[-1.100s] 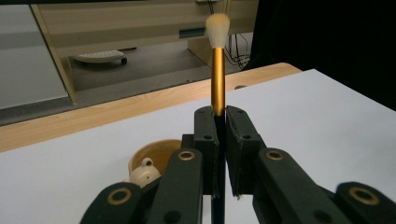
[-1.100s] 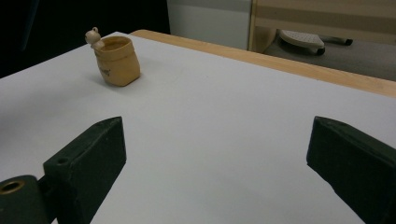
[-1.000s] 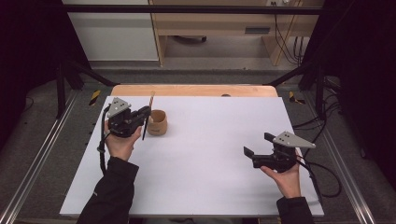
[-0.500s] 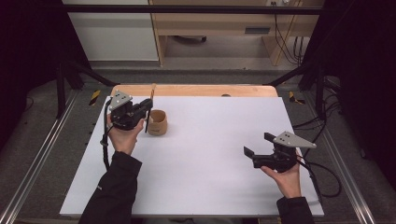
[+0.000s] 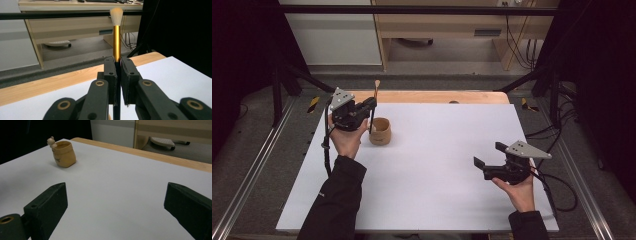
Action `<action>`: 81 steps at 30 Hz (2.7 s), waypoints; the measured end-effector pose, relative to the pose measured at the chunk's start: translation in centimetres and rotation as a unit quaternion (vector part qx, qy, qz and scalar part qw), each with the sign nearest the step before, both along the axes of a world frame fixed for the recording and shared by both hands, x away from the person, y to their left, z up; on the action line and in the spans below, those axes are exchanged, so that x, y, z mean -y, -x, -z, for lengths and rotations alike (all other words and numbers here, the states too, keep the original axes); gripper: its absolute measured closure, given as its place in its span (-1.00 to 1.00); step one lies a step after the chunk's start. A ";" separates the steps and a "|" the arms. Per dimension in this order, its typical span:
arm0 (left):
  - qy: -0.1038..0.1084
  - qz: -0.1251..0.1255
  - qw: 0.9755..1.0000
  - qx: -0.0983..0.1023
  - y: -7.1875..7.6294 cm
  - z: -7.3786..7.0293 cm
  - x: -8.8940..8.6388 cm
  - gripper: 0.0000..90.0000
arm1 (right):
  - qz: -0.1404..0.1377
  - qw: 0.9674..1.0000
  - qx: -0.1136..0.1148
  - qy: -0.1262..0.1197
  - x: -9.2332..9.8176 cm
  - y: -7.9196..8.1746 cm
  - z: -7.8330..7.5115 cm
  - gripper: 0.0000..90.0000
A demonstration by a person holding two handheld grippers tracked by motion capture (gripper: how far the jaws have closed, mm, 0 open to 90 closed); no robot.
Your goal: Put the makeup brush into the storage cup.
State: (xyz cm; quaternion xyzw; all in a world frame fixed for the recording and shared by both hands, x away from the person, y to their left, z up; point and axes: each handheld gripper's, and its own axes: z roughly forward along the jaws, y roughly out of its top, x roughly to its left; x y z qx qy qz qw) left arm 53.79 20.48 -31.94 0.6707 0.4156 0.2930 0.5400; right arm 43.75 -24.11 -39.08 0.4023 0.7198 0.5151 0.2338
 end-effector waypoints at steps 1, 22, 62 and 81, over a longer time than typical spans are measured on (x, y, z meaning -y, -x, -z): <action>-0.001 -0.001 1.000 0.000 -0.1 0.0 0.0 0.86 | 0.001 1.000 -0.001 0.000 0.0 0.0 0.0 -0.88; -0.004 -0.017 1.000 0.000 -3.1 0.0 0.8 0.86 | -0.001 1.000 -0.002 0.002 0.0 -0.1 0.1 -0.88; -0.020 -0.041 0.999 -0.012 -6.6 3.1 1.5 0.86 | -0.003 1.000 -0.003 0.004 -0.1 -0.1 0.3 -0.88; -0.036 -0.039 0.998 -0.027 -7.3 5.0 2.2 0.86 | -0.003 1.000 -0.001 0.001 0.0 -0.1 0.2 -0.88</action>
